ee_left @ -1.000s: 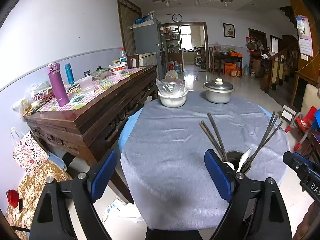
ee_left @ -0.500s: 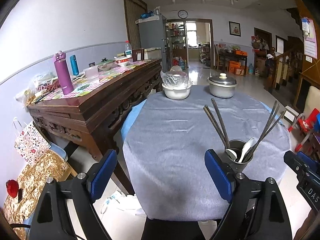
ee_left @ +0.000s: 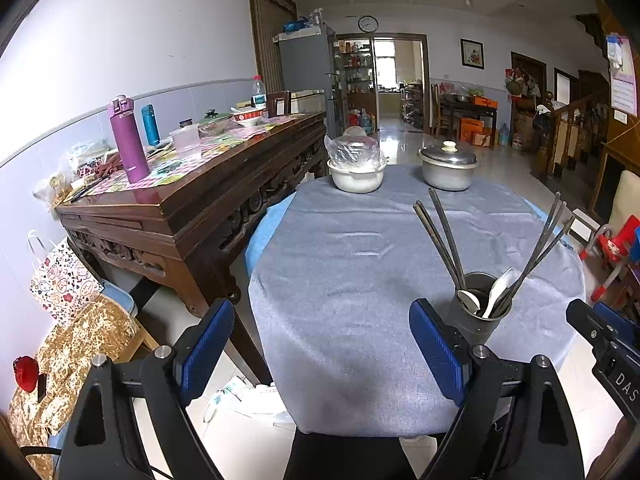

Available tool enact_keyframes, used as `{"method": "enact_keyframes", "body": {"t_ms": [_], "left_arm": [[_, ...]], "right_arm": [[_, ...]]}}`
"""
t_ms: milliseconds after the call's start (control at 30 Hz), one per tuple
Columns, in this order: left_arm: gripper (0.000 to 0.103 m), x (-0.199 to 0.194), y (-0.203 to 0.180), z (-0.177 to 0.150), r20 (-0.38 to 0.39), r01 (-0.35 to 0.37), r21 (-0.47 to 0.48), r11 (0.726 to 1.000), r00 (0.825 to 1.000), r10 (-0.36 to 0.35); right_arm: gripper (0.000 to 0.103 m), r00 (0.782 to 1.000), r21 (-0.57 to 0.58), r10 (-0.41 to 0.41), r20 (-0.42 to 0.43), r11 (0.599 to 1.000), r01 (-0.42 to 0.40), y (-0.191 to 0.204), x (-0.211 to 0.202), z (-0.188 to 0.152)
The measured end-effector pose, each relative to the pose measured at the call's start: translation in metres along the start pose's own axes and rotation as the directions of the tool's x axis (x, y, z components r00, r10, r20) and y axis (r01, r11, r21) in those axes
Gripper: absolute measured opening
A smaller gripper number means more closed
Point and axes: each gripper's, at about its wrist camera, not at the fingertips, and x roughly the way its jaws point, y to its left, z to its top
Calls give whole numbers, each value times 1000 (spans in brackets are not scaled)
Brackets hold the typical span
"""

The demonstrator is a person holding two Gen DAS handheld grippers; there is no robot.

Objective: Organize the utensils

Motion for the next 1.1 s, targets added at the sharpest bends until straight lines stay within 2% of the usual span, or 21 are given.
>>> {"method": "enact_keyframes", "body": {"t_ms": [1100], "left_arm": [[90,-1,0,0,-4,4,12,1000,1000,-4]], "right_arm": [[54,1000,-4,5,-7,1000,-5,-1,6,2]]}}
